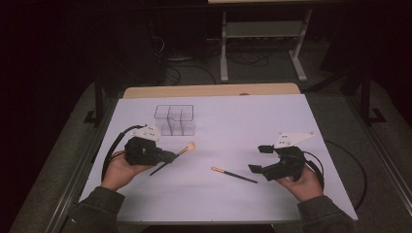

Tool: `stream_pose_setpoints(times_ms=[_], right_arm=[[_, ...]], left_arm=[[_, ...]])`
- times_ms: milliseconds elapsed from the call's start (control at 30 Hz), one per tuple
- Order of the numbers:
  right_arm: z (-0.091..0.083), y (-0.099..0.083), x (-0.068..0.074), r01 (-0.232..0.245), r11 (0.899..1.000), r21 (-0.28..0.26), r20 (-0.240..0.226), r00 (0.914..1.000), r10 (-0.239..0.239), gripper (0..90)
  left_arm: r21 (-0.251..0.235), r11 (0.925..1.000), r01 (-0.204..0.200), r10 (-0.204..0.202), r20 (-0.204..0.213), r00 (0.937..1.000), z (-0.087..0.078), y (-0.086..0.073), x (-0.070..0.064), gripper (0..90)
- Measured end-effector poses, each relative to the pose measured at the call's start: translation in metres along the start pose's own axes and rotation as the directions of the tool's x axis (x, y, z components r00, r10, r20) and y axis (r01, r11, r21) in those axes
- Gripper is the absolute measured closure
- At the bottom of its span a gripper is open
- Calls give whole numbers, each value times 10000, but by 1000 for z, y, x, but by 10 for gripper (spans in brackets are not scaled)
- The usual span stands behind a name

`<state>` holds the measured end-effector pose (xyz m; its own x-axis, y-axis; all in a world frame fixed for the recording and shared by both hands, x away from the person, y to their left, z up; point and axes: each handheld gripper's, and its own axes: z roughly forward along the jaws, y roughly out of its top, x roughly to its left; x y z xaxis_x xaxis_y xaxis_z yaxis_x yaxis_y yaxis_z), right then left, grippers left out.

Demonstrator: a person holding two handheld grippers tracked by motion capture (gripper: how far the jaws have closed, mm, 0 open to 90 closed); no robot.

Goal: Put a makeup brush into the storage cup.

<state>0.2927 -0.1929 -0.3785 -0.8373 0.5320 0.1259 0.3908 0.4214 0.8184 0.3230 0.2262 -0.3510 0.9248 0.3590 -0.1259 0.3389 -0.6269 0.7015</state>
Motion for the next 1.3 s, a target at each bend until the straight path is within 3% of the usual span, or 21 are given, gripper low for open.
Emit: stream_pose_setpoints(times_ms=[367,533,733,767,1000,1067,1300], right_arm=[[9,14,5,126,9999,-42,-422,9990,-128,221],[11,19,6,-51,10000,63,-796,9968,55,252],[19,29,13,271,9994,206,-1109,9935,-247,271],[22,34,16,474,9987,171,-1235,9913,-449,278],[32,48,23,629,9979,127,-1656,9844,-599,291],[36,54,26,695,9976,-1,-2101,9753,-680,311],[43,65,34,874,9962,30,-2503,9645,-839,329]], left_arm=[[-539,9982,-263,272,155,9995,-2,3,-9,834],[-1124,9936,-80,146,577,9982,-2,1,-12,835],[-1431,9897,-15,116,700,9975,1,-2,-16,834],[-1493,9888,-68,180,739,9971,1,-2,-17,835],[-1644,9861,-230,405,1041,9937,6,5,-24,835],[-1611,9864,-325,503,1080,9929,8,6,-26,835],[-1706,9845,-405,609,1162,9914,12,7,-29,835]])
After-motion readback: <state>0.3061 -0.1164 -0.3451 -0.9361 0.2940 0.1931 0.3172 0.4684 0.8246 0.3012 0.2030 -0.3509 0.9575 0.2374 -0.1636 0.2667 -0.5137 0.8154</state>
